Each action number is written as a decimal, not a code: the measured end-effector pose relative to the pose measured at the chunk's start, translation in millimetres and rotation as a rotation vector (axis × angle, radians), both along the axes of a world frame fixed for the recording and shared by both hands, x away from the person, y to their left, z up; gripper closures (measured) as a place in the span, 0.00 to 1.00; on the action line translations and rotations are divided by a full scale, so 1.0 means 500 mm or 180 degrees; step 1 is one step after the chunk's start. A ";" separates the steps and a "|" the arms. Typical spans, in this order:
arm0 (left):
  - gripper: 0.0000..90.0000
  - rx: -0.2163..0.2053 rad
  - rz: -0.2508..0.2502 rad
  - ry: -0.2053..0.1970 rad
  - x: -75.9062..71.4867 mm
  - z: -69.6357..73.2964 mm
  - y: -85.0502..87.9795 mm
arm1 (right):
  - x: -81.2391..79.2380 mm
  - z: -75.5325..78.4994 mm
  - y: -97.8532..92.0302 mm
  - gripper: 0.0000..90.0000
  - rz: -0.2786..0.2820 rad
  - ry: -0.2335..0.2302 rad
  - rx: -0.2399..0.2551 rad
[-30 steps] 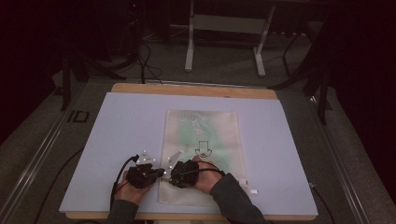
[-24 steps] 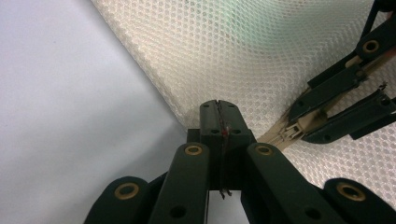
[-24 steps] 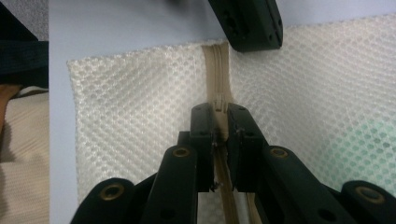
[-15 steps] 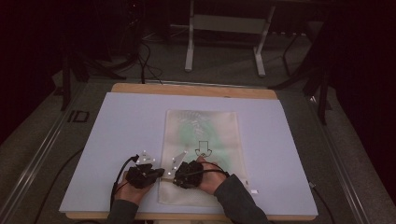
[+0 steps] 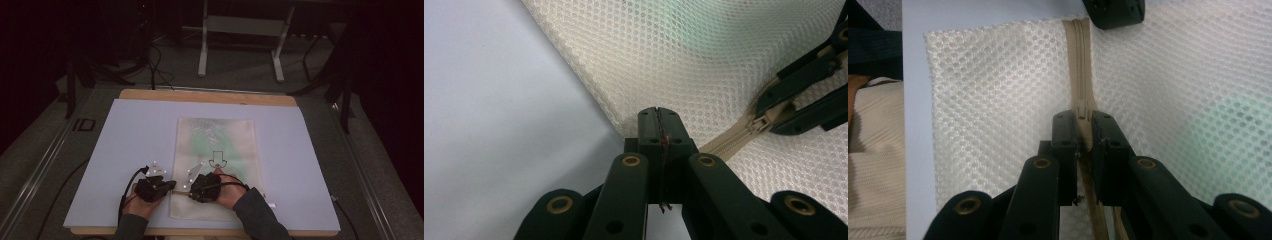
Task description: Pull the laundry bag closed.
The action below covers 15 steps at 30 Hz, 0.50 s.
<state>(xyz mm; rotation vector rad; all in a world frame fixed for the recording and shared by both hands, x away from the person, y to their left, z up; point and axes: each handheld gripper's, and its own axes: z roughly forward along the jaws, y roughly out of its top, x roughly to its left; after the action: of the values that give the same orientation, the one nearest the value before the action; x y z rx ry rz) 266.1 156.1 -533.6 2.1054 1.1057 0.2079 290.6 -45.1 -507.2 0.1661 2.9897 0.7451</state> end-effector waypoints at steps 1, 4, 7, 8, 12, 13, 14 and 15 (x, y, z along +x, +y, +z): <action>0.99 0.0003 0.0000 -0.0001 0.000 0.000 0.000 | 0.000 0.002 -0.002 0.91 -0.0005 0.0004 -0.0011; 0.99 0.0004 0.0002 -0.0002 0.000 0.000 0.000 | -0.001 0.005 -0.008 0.91 -0.0010 0.0000 -0.0012; 0.99 0.0006 0.0002 -0.0002 0.000 0.000 0.000 | -0.001 0.007 -0.012 0.91 0.0007 -0.0011 -0.0030; 0.99 0.0006 0.0002 -0.0002 0.000 0.000 0.000 | -0.001 0.007 -0.012 0.91 0.0007 -0.0011 -0.0030; 0.99 0.0007 0.0004 -0.0003 0.000 0.000 0.000 | -0.005 0.006 -0.016 0.91 0.0013 -0.0026 -0.0032; 0.99 0.0006 0.0004 -0.0003 0.000 0.000 0.000 | -0.006 0.005 -0.016 0.91 0.0011 -0.0025 -0.0054; 0.99 0.0006 0.0004 -0.0003 0.000 0.000 0.000 | -0.006 0.005 -0.016 0.91 0.0011 -0.0025 -0.0054; 0.99 0.0007 0.0007 -0.0003 0.000 0.000 -0.001 | -0.006 0.005 -0.018 0.91 0.0007 -0.0020 -0.0042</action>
<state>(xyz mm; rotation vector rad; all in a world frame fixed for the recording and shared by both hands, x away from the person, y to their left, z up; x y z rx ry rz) 265.9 155.7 -533.5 2.1059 1.1079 0.2111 287.8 -54.0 -504.8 0.1595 2.9885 0.7246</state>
